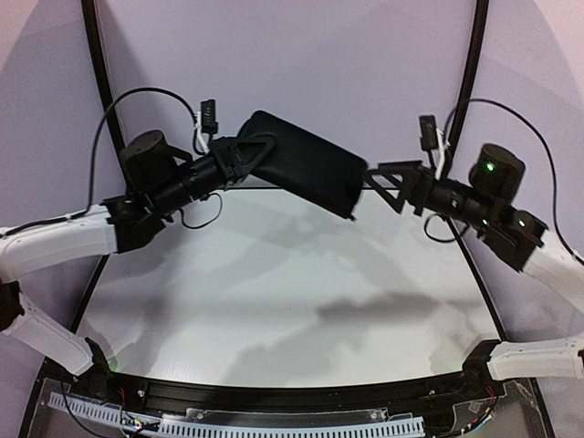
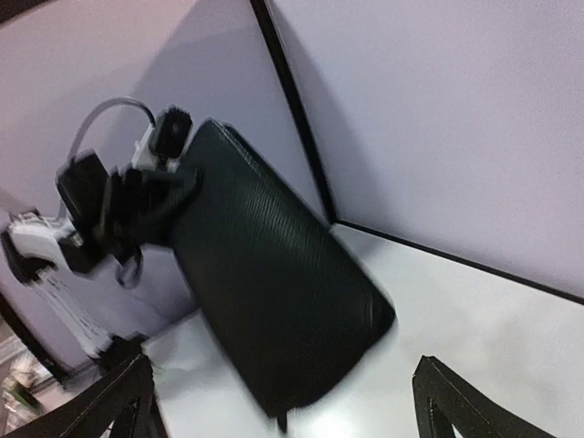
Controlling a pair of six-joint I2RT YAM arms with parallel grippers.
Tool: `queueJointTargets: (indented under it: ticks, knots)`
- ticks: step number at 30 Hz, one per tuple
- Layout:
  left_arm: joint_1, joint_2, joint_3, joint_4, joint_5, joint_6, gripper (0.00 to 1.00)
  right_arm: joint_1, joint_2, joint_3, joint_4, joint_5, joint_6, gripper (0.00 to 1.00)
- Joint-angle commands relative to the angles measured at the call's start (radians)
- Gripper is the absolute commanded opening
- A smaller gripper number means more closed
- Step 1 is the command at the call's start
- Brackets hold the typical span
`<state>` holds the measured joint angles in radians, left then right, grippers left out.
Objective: Sort the hair-cutting tools
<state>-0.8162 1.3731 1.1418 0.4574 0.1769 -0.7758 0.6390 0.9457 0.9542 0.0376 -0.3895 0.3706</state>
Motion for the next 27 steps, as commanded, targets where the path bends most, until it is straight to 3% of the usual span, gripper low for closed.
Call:
queueJointTargets:
  ticks: [1, 5, 15, 27]
  knots:
    - [0.031, -0.108, 0.039, -0.269, -0.281, 0.055, 0.01, 0.003, -0.071, -0.046, -0.169, 0.059, -0.239, 0.96]
    - [0.031, -0.117, 0.087, -0.385, -0.286, 0.039, 0.01, 0.010, 0.003, 0.015, -0.337, 0.054, -0.320, 0.88]
    - [0.031, -0.132, 0.092, -0.399, -0.250, 0.004, 0.01, 0.144, 0.231, 0.115, -0.293, 0.097, -0.436, 0.80]
    - [0.031, -0.161, 0.031, -0.288, -0.112, -0.031, 0.01, 0.149, 0.393, 0.195, -0.292, -0.017, -0.451, 0.65]
